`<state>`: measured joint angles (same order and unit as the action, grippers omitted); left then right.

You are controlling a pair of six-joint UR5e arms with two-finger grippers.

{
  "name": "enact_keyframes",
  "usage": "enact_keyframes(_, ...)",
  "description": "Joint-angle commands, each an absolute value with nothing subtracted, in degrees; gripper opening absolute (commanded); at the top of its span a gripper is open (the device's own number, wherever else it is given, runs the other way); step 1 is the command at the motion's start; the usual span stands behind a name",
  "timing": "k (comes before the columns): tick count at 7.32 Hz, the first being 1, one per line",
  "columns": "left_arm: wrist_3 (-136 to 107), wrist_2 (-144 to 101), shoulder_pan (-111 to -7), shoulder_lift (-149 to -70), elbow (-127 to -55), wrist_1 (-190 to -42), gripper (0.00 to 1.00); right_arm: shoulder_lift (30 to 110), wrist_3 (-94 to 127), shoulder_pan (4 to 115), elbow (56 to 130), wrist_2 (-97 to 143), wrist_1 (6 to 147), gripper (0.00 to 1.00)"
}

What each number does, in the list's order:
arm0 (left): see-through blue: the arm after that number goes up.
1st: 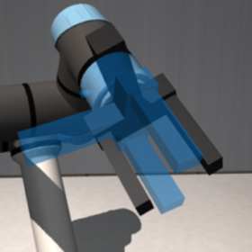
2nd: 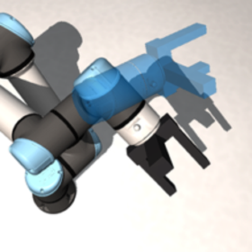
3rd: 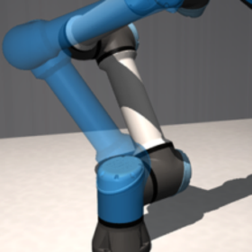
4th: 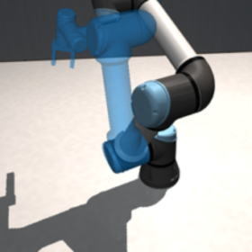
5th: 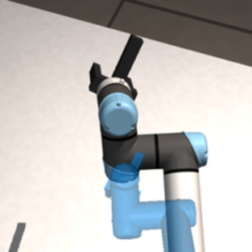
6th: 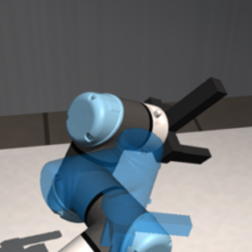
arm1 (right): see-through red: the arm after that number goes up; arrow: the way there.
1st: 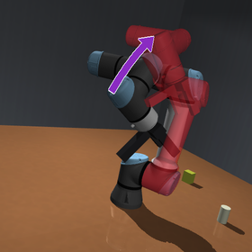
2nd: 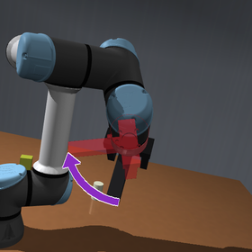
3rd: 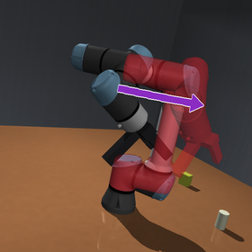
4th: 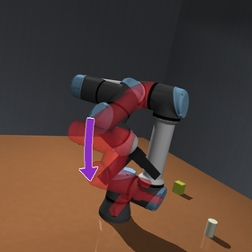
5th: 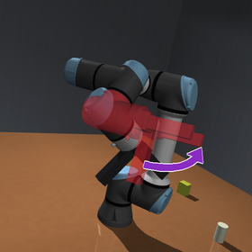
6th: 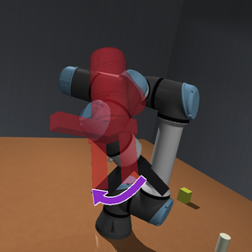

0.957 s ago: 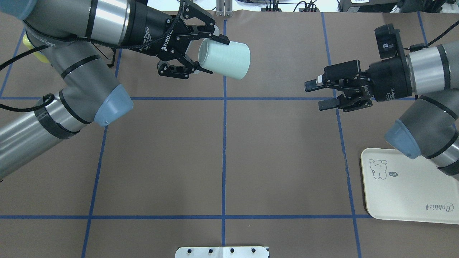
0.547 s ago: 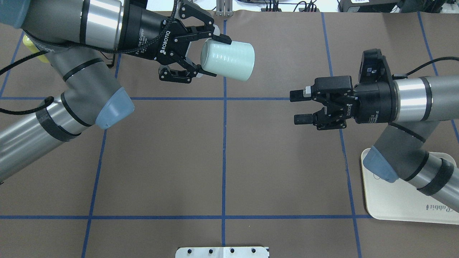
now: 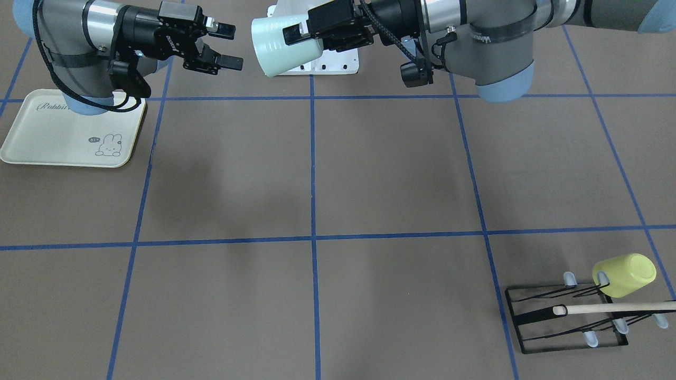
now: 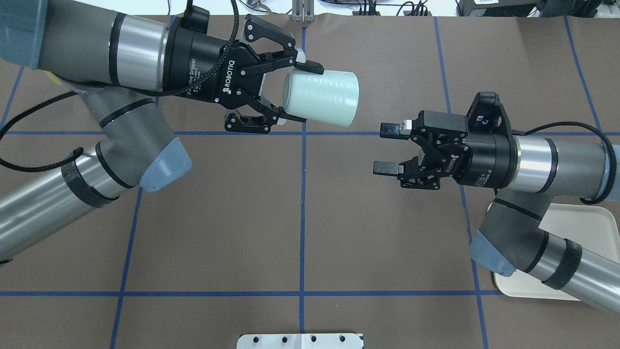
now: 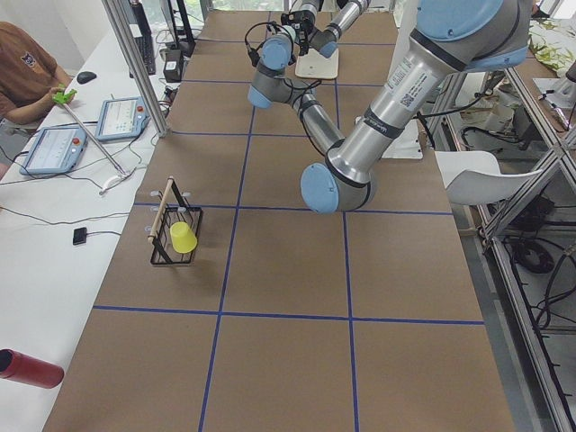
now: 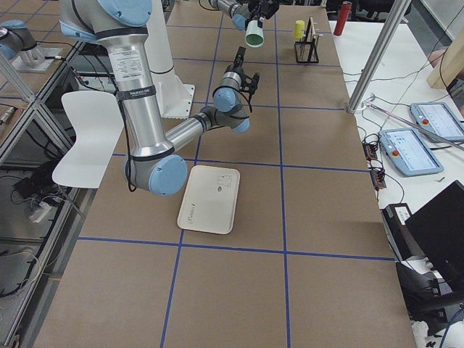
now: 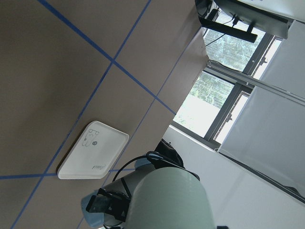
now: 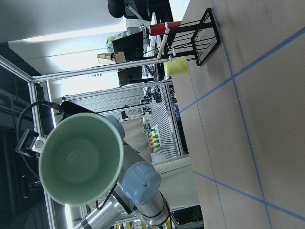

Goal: Left arm grabs green cup and hands to right arm on tray

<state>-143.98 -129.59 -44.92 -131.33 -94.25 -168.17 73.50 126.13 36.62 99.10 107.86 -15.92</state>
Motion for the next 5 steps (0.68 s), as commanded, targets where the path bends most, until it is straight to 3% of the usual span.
enact_keyframes(1, -146.1, -128.2, -42.6, -131.8, -95.6, -168.6, 0.0, 72.2, 128.5, 35.5, 99.0, 104.6, -17.3, 0.94)
enact_keyframes(5, -146.8, -125.9, -40.8, -132.1, -96.6, -168.6, 0.0, 72.1, 128.5, 33.8, 98.7, 104.0, -21.2, 0.92)
